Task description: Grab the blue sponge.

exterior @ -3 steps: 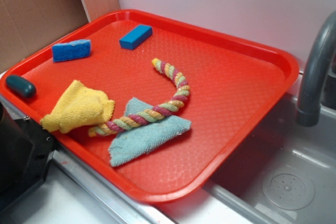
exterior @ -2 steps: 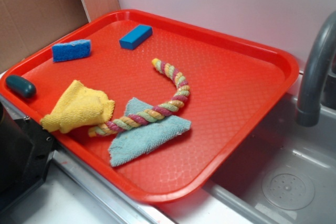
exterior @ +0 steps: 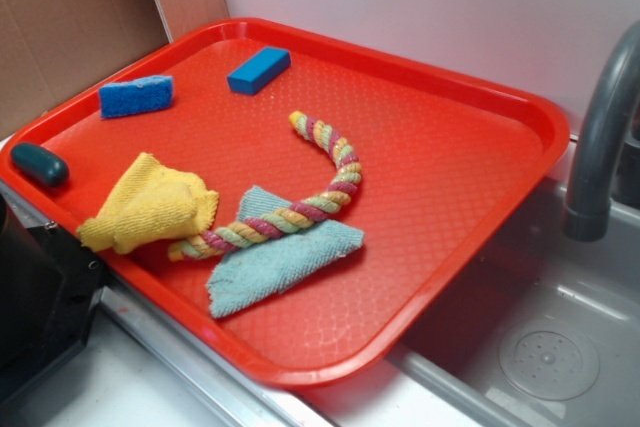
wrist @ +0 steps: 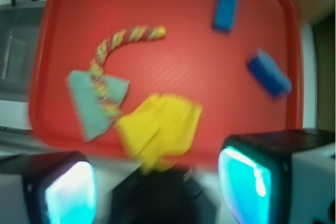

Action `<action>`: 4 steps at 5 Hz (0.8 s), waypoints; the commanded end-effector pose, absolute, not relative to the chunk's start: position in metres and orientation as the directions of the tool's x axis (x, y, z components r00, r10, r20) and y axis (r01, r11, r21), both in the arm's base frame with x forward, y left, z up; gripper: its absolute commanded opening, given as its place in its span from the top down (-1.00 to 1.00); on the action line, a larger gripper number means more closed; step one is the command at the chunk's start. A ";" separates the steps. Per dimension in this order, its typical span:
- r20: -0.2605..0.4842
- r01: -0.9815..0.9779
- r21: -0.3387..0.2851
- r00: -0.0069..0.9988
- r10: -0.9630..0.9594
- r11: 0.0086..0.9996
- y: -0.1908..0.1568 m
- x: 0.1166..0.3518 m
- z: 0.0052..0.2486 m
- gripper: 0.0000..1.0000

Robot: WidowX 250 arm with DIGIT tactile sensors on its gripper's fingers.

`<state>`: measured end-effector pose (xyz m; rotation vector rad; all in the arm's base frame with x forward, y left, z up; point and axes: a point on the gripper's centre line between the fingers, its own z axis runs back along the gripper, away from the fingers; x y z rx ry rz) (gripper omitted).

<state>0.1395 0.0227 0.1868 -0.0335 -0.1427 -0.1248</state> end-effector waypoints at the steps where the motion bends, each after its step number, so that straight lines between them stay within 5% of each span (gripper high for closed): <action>1: 0.185 0.138 -0.012 0.974 -0.134 0.990 0.026 0.145 0.191 -1.00; 3: 0.185 0.138 -0.012 0.974 -0.134 0.990 0.026 0.145 0.191 -1.00; 4: 0.175 0.285 -0.026 0.945 -0.277 0.958 0.063 0.167 0.159 -1.00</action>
